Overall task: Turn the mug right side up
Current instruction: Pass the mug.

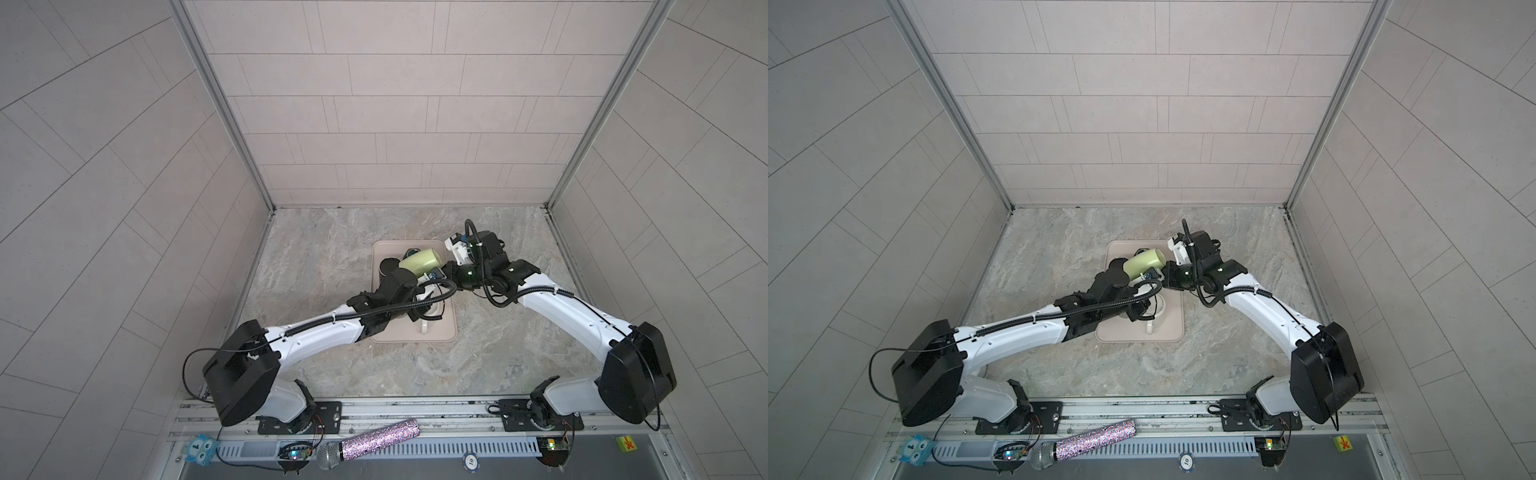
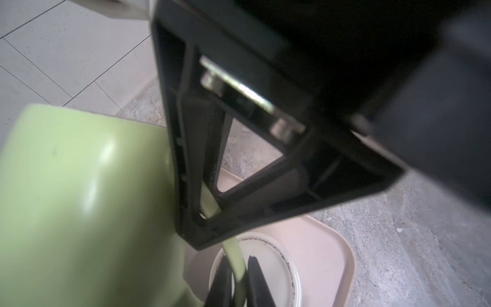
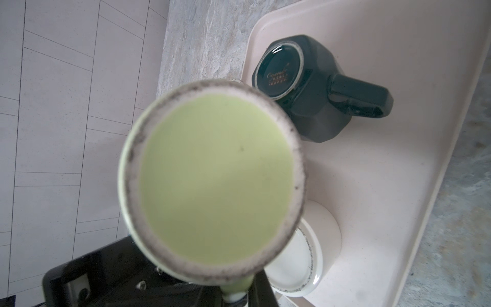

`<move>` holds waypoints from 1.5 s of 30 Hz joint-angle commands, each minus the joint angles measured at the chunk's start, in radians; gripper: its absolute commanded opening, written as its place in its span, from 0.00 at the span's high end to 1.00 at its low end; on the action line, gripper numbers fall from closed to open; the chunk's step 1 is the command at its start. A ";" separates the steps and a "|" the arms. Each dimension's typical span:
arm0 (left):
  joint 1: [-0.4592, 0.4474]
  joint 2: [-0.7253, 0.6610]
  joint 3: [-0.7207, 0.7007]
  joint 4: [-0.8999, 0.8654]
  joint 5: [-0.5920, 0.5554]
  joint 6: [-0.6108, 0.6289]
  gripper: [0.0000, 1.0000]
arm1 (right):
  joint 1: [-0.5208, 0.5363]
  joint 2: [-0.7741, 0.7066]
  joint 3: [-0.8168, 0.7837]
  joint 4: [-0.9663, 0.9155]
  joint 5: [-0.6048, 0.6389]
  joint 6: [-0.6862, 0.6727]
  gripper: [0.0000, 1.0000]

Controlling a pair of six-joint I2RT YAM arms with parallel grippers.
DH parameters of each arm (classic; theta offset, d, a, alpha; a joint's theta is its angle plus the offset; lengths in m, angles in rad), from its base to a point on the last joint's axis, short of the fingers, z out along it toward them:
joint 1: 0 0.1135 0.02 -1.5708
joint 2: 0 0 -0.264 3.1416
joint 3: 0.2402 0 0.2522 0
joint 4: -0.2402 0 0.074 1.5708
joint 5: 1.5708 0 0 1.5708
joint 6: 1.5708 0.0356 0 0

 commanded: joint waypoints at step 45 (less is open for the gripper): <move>0.067 -0.336 -0.155 0.156 -0.098 -0.944 0.33 | 0.020 -0.207 -0.339 0.697 0.224 0.111 1.00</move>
